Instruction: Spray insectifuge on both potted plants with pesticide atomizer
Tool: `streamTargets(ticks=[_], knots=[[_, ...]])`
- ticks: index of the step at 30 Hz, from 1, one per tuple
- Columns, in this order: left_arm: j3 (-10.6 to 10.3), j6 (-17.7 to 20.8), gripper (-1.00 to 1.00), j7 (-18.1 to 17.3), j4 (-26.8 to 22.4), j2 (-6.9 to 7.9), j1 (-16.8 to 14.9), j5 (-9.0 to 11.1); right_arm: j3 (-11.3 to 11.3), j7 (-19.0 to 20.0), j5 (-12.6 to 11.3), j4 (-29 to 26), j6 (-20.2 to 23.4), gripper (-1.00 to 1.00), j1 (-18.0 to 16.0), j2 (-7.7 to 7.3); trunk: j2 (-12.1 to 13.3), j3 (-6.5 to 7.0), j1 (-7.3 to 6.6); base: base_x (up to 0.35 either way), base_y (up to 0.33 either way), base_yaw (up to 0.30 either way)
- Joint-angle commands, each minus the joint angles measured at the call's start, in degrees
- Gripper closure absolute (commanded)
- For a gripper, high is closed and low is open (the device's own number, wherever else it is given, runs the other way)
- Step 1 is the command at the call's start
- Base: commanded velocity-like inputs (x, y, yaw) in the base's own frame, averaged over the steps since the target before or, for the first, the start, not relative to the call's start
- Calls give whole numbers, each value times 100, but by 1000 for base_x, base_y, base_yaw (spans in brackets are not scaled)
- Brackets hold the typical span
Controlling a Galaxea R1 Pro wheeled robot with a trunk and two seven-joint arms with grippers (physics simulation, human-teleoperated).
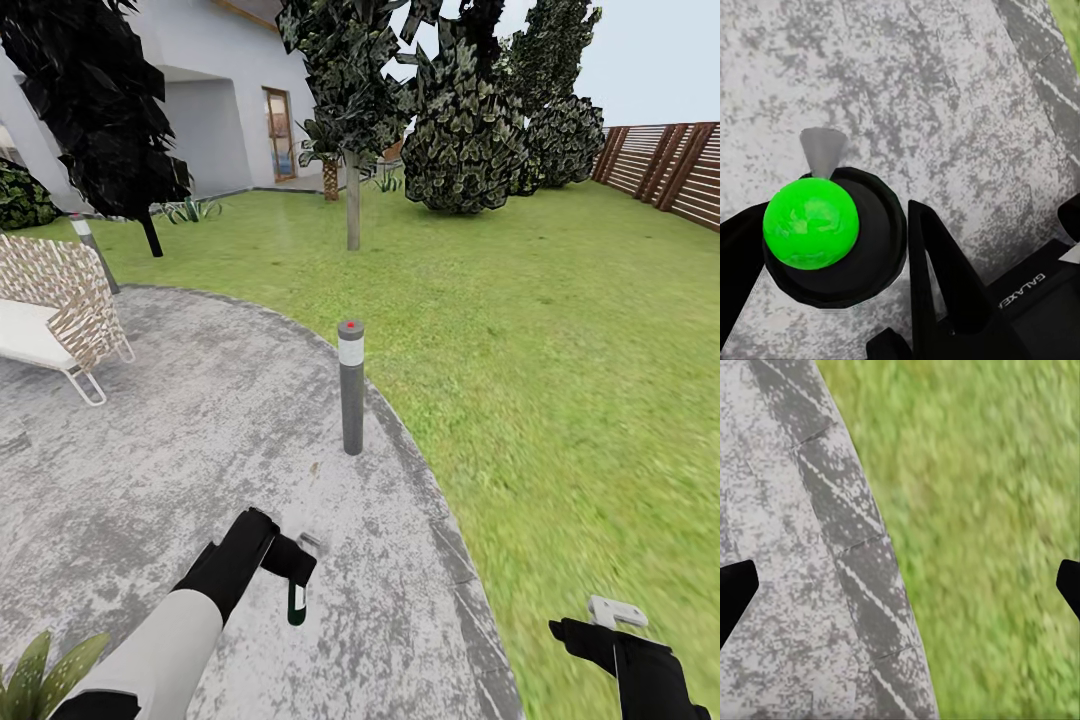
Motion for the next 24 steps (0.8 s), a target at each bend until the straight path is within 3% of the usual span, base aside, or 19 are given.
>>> streamTargets(ticks=[1, 11, 14, 15, 18, 21, 24], knots=[[0, 11, 100, -49, -96, -1, -1, -63, -24, 53, 58, -14, 8, -100, -7, 4, -3, -5, 0, 0, 0, 0], [1, 12, 100, -49, -337, 20, 0, -70, 18, 46, 66, -23, 12, -100, -7, -19, -3, -5, 0, 0, 0, 0], [4, 10, 100, -44, -348, 31, -1, -76, 26, 74, 56, -41, 16, -100, -7, -310, -3, -5, 0, 0, 0, 0], [7, 2, 100, -42, -350, 42, -1, -78, 32, 80, 54, -42, 21, -100, -7, -488, -3, -5, 0, 0, 0, 0], [9, -21, 100, -40, -351, 93, -2, -83, 51, 89, 51, -43, 26, -100, -7, -712, -3, -5, 0, 0, 0, 0], [9, -34, 100, -40, -351, 137, -1, -87, 61, 225, 51, -43, 35, -100, -7, -814, -3, -5, 0, 0, 0, 0], [7, -74, 100, -42, -351, 197, -2, -89, 65, 790, 51, -42, 40, -100, -7, -853, -3, -5, 0, 0, 0, 0]])
